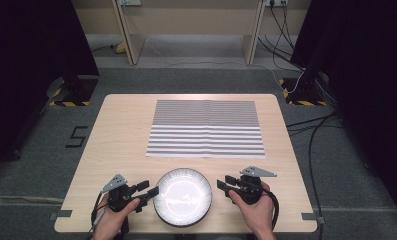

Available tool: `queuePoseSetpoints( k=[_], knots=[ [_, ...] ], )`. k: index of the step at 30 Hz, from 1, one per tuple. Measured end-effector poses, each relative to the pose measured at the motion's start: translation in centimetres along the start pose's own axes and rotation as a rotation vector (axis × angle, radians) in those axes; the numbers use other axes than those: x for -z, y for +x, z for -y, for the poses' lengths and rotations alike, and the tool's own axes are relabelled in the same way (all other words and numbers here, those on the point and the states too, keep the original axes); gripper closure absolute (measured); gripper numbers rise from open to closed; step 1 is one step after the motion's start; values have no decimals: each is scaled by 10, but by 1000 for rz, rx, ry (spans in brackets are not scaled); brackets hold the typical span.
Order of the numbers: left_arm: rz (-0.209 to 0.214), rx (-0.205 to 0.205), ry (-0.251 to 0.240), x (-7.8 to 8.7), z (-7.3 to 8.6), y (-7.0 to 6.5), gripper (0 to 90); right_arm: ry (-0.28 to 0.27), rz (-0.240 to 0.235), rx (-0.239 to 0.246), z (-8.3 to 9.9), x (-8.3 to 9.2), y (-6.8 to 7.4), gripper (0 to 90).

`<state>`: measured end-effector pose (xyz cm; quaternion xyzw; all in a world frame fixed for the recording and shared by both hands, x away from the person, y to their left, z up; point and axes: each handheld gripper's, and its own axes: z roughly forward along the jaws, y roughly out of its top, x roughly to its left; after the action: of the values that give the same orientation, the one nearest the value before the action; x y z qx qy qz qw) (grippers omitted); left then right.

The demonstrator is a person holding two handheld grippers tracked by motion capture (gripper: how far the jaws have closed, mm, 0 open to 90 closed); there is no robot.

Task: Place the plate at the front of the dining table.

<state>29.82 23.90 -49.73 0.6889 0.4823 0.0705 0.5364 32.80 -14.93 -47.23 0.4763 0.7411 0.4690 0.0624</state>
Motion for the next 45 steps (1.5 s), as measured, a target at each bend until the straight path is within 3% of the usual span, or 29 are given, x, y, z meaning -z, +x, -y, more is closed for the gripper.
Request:
queuePoseSetpoints(
  k=[4, 9, 20, 24, 31, 45],
  knots=[
    [3, -4, 11, -3, -1, -2, 409, 35, -28, 3, -6, -4, 4, 676],
    [-8, -7, 29, -7, -2, -2, 405, 43, -42, -3, -9, -9, 7, 677],
    [-7, -23, 63, -9, -2, -4, 406, 144, -80, 1, -3, -24, 15, 732],
    [-4, -26, 67, -9, -2, -4, 406, 165, -78, 17, -2, -27, 17, 777],
    [-8, -21, 78, -9, -1, -3, 411, 166, -34, 50, -3, -28, 23, 810],
    [-19, -30, 112, -8, -2, -2, 427, 160, -3, 111, -4, -31, 27, 817]
  ],
)
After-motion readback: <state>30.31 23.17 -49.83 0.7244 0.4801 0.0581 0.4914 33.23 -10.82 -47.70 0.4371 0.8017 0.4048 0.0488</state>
